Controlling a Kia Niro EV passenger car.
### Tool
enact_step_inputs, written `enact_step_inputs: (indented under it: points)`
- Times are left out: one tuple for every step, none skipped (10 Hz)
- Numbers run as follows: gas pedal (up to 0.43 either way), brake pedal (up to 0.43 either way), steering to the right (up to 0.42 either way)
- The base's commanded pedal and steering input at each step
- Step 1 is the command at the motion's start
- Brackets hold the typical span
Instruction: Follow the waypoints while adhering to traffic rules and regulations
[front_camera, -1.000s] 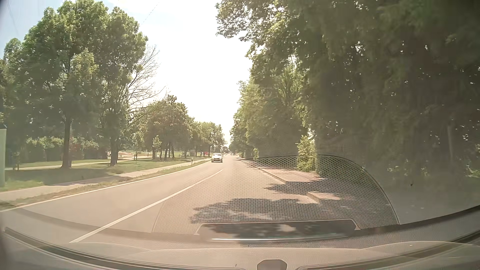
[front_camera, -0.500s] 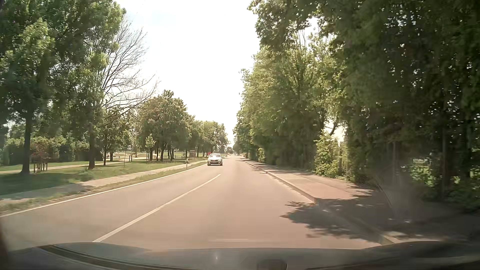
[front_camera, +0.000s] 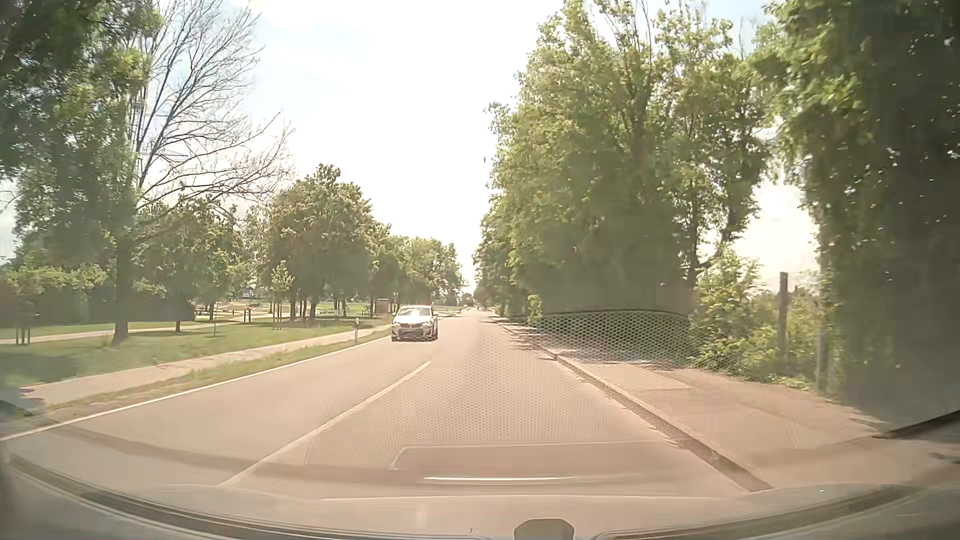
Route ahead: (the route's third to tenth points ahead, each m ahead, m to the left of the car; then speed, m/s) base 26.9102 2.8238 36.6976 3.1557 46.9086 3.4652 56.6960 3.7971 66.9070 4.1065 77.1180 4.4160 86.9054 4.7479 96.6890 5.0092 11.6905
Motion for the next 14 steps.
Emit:
enact_step_inputs:
  points:
    - [0.22, 0.0, -0.013]
    - [0.22, 0.0, -0.013]
    - [0.22, 0.0, -0.013]
    - [0.22, 0.0, -0.013]
    - [0.22, 0.0, -0.013]
    - [0.22, 0.0, -0.013]
    - [0.22, 0.0, -0.013]
    - [0.22, 0.0, -0.013]
    - [0.22, 0.0, -0.013]
    - [0.22, 0.0, -0.01]
    - [0.22, 0.0, -0.007]
    - [0.22, 0.0, -0.005]
    - [0.22, 0.0, -0.003]
    - [0.209, 0.0, -0.002]
